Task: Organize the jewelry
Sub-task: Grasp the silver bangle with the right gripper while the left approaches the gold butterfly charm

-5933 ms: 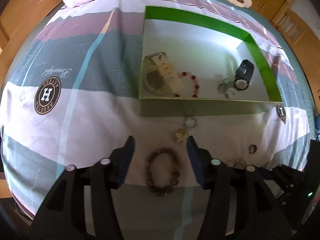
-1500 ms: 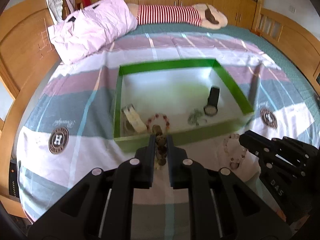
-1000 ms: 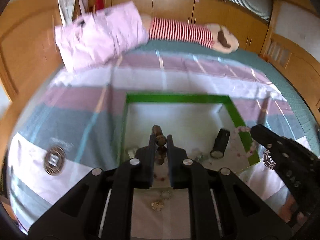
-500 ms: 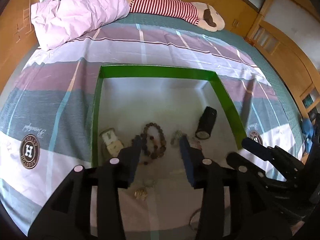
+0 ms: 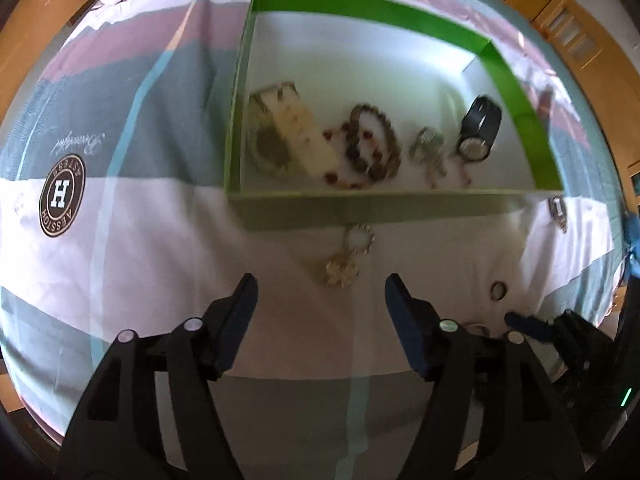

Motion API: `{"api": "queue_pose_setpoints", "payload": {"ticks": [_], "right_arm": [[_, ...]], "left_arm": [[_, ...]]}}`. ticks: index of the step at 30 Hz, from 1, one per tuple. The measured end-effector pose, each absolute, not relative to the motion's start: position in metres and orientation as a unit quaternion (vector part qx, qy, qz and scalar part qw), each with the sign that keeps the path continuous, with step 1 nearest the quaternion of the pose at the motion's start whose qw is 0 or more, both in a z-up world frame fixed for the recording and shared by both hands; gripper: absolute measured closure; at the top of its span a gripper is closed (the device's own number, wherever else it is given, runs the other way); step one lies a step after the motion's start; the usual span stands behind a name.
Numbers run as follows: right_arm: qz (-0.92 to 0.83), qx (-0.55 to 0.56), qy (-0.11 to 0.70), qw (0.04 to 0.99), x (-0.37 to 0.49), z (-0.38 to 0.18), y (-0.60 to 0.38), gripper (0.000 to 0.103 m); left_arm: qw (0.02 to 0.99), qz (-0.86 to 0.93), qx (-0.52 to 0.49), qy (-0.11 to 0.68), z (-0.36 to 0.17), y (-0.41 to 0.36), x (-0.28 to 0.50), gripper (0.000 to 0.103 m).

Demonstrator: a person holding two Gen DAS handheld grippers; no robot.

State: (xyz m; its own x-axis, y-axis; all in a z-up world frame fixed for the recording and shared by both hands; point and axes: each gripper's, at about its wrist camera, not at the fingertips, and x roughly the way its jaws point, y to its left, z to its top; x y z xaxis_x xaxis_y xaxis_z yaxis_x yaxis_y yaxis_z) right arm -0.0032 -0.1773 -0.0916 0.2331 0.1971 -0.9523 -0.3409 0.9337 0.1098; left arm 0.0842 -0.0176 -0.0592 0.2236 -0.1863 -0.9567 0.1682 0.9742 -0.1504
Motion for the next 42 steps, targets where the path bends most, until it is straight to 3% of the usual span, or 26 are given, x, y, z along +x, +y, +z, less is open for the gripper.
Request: {"api": "queue_pose_setpoints", "payload": {"ticks": [7, 10, 13, 26, 29, 32, 33, 42], "right_arm": [[0.169, -0.078, 0.592, 0.784, -0.006, -0.102, -0.161, 0.031], [0.163, -0.072, 0.582, 0.793, -0.005, -0.102, -0.159, 0.032], [0.157, -0.065, 0.579, 0.797, -0.003, -0.101, -0.16, 0.042], [0.155, -0.058, 0.582, 0.796, 0.004, -0.102, -0.155, 0.042], [0.156, -0.058, 0.582, 0.796, 0.002, -0.102, -0.164, 0.042], [0.155, -0.058, 0.582, 0.796, 0.002, -0.103, -0.164, 0.042], [0.155, -0.058, 0.582, 0.796, 0.002, -0.102, -0.166, 0.042], [0.149, -0.04, 0.566, 0.81, 0.003, -0.092, -0.175, 0.042]], "left_arm": [[0.77, -0.119, 0.011, 0.626, -0.073, -0.035, 0.082, 0.026], [0.757, -0.123, 0.0, 0.641, -0.086, -0.04, 0.084, 0.026], [0.757, -0.118, -0.002, 0.643, -0.092, -0.041, 0.087, 0.026], [0.775, -0.083, 0.021, 0.626, -0.096, -0.04, 0.101, 0.028], [0.777, -0.073, 0.041, 0.623, -0.099, -0.043, 0.102, 0.036], [0.782, -0.068, 0.028, 0.618, -0.096, -0.04, 0.102, 0.063], [0.783, -0.068, 0.014, 0.619, -0.095, -0.035, 0.104, 0.077], [0.791, -0.066, 0.011, 0.608, -0.085, -0.025, 0.098, 0.08]]}}
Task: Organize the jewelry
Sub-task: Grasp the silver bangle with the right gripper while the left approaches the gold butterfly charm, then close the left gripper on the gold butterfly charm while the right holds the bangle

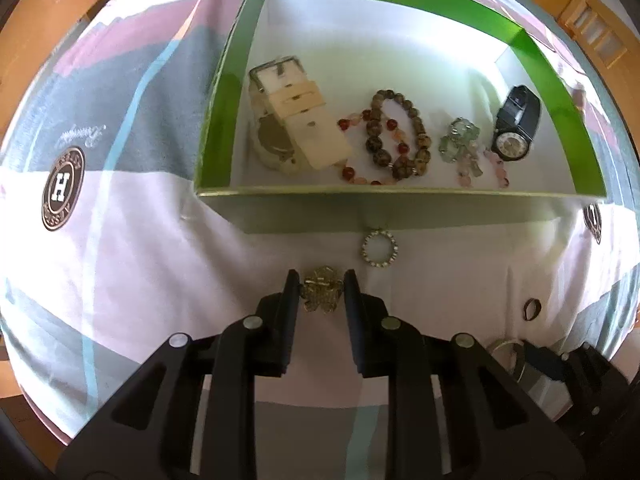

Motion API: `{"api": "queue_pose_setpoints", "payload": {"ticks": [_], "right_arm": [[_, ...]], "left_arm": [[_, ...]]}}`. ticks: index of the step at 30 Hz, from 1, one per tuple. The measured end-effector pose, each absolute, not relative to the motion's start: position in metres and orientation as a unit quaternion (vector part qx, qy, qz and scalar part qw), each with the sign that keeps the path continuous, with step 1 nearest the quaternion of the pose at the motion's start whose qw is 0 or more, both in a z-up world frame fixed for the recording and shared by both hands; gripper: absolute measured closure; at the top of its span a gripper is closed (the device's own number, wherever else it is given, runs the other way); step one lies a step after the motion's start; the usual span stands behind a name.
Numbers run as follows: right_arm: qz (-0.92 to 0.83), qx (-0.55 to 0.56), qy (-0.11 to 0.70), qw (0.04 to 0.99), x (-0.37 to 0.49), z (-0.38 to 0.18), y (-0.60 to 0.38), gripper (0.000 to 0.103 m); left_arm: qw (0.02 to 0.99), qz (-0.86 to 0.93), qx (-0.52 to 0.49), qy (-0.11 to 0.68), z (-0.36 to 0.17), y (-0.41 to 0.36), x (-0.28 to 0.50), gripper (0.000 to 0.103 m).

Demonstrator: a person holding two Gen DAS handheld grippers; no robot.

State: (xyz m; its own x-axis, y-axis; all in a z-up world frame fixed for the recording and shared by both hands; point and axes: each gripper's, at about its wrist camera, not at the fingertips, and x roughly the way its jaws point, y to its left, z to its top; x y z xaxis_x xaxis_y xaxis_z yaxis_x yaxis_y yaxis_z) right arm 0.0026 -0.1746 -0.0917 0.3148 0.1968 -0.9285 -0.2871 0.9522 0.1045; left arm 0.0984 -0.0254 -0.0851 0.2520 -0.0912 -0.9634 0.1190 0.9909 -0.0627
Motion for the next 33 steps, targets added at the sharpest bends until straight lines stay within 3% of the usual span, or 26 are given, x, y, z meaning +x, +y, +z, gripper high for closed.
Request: {"api": "queue_pose_setpoints", "payload": {"ticks": [20, 33], "right_arm": [[0.14, -0.012, 0.503, 0.853, 0.009, -0.069, -0.175, 0.042], [0.136, -0.019, 0.506, 0.851, 0.013, -0.073, -0.173, 0.042]], "left_arm": [[0.828, -0.085, 0.029, 0.554, -0.05, -0.041, 0.045, 0.08], [0.828, -0.088, 0.046, 0.553, -0.053, -0.044, 0.043, 0.08]]}}
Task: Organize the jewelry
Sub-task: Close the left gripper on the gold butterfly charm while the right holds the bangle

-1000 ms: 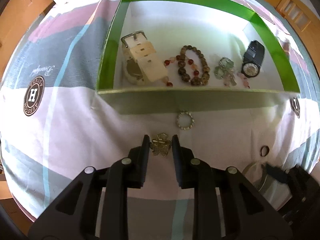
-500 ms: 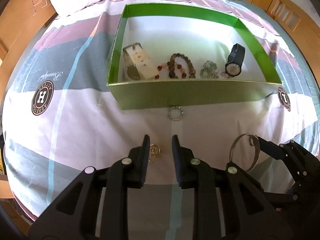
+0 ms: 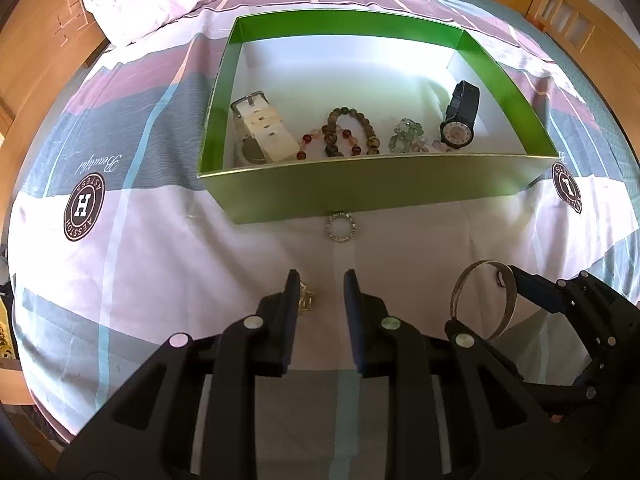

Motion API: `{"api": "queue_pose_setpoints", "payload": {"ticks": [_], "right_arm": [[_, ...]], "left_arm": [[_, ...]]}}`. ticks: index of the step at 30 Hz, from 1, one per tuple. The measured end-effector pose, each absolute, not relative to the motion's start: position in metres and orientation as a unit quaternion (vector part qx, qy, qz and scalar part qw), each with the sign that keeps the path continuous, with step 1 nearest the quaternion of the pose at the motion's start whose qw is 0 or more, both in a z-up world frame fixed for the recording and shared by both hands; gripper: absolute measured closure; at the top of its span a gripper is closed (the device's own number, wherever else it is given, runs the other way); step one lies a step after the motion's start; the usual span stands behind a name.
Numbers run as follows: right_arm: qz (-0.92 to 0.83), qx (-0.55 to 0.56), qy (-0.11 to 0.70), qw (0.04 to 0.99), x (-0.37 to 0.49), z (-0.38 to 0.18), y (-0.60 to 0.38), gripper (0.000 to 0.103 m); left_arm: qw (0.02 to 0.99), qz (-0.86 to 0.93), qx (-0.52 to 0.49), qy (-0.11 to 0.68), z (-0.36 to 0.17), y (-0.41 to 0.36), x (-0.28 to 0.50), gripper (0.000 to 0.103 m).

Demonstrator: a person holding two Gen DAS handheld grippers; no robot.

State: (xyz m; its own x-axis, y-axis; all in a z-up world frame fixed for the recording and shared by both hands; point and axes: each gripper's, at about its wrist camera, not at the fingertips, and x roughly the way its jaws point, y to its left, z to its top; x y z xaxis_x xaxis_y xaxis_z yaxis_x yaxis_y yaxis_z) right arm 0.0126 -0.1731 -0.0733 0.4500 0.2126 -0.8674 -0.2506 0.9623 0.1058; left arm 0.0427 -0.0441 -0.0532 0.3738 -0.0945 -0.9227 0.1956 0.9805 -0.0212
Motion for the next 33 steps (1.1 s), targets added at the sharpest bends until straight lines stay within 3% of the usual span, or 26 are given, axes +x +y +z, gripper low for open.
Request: {"api": "queue_pose_setpoints", "payload": {"ticks": [33], "right_arm": [[0.135, -0.023, 0.511, 0.849, 0.011, -0.0779, -0.1691, 0.042]], "left_arm": [[0.829, -0.085, 0.053, 0.55, -0.0531, -0.0461, 0.0416, 0.08]]}}
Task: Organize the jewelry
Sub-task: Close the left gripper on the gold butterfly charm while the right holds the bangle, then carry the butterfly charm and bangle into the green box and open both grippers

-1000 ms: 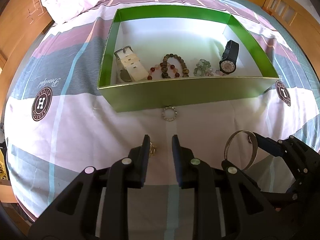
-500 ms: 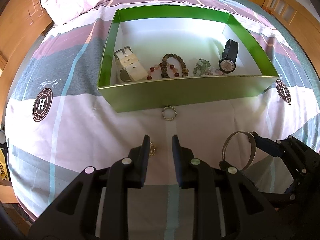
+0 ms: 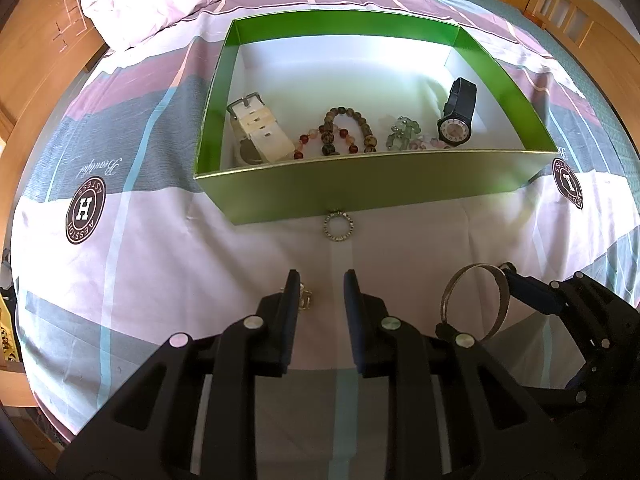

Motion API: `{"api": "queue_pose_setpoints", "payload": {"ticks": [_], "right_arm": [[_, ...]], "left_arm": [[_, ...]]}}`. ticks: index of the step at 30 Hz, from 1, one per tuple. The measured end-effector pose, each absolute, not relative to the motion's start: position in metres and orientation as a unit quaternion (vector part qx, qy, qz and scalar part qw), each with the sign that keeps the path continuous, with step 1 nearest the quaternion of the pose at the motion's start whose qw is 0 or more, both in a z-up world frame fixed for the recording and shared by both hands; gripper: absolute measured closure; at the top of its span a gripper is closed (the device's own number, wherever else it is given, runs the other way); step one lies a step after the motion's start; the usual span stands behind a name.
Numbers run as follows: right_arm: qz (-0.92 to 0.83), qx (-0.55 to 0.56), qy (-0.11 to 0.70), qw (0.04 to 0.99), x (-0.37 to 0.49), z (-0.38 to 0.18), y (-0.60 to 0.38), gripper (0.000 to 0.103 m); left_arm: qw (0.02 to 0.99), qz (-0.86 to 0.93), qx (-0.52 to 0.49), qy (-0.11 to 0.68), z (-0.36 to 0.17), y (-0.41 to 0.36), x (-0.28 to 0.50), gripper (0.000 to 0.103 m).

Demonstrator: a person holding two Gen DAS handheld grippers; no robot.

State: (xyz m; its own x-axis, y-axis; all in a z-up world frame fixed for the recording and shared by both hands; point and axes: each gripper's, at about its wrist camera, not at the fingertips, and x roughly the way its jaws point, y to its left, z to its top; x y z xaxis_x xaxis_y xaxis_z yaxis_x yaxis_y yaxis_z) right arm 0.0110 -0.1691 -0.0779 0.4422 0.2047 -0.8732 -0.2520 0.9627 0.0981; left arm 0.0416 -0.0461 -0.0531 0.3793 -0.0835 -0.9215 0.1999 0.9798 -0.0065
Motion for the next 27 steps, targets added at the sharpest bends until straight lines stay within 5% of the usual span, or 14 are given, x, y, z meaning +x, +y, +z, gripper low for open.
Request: {"api": "queue_pose_setpoints", "payload": {"ticks": [27], "right_arm": [[0.13, 0.012, 0.46, 0.878, 0.009, -0.042, -0.187, 0.042]], "left_arm": [[0.86, -0.13, -0.023, 0.492, -0.005, -0.023, 0.057, 0.081]]}}
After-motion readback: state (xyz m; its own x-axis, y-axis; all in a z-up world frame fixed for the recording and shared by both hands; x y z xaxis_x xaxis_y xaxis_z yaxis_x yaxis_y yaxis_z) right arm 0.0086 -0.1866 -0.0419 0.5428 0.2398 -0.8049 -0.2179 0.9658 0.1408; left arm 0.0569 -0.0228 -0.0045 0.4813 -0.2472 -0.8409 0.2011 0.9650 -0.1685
